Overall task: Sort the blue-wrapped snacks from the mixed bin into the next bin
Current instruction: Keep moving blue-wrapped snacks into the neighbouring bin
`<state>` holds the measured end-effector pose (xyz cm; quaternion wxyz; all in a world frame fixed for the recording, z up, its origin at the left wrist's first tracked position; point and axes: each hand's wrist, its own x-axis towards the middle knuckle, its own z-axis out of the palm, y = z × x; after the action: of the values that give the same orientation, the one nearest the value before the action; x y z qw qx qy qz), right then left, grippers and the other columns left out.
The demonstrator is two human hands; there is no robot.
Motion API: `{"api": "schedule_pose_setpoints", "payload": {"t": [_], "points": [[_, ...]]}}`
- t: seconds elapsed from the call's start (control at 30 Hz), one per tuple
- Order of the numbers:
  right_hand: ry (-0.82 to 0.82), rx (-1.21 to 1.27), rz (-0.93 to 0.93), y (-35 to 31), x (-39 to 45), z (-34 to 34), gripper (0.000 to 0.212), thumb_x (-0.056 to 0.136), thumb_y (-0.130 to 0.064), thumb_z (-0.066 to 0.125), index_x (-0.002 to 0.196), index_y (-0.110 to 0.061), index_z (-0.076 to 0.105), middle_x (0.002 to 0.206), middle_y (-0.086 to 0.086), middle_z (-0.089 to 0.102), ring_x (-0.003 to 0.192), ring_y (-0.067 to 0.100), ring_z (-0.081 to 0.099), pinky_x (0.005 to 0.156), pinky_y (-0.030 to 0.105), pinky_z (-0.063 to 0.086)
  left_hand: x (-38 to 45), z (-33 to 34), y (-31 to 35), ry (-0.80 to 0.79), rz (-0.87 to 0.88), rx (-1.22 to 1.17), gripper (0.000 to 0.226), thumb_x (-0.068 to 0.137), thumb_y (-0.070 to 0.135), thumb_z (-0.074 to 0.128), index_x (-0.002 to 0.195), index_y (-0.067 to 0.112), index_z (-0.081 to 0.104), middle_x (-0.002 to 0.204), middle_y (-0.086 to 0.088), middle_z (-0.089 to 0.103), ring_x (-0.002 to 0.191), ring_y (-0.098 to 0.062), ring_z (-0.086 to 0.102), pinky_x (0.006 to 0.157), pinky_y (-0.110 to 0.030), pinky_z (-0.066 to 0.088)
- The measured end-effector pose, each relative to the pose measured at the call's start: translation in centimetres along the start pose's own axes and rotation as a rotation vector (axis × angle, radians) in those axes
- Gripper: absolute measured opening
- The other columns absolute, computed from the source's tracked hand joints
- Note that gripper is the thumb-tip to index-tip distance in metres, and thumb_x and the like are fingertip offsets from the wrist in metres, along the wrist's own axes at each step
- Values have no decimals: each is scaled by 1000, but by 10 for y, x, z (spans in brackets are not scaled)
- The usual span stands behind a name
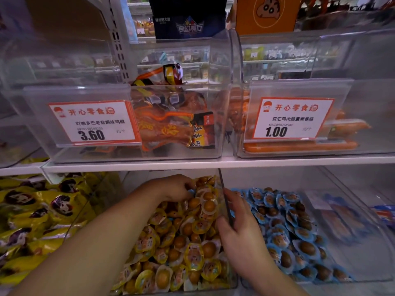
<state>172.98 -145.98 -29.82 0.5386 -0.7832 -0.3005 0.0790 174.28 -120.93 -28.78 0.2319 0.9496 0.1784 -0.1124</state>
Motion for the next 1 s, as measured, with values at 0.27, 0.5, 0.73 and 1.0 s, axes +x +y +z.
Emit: {"api": "schedule_pose_setpoints", "payload": {"t": [0.27,0.5,0.73,1.0], "points": [[-3,-6,-27,-1,-1,0,52,94,-30,56,142,-42,41,131,-19,49,117,-4,50,100,22,44,-10,6,-5,165,67,-17,14,81,30,77,89,32,65,99,5,65,92,-14,63,85,-38,57],[-6,-22,-37,-3,-2,-1,53,92,-30,55,141,-43,40,131,-17,50,116,0,51,100,27,47,-46,7,-8,479,50,-473,4,89,21,73,88,17,74,84,2,76,80,-11,71,78,-33,57],[-17,-40,-28,-2,0,0,56,92,-33,56,144,-41,38,135,-15,49,119,5,52,101,29,46,-98,5,9,657,-174,-1414,16,97,9,59,107,-2,66,75,-19,64,48,-14,38,40,-21,27],[131,-489,-407,-19,-7,3,54,83,-19,65,136,-15,54,136,7,50,124,30,49,105,52,43,-205,38,20,521,-297,-2325,23,98,17,43,86,6,59,89,-17,67,77,-22,61,35,-16,40]]}}
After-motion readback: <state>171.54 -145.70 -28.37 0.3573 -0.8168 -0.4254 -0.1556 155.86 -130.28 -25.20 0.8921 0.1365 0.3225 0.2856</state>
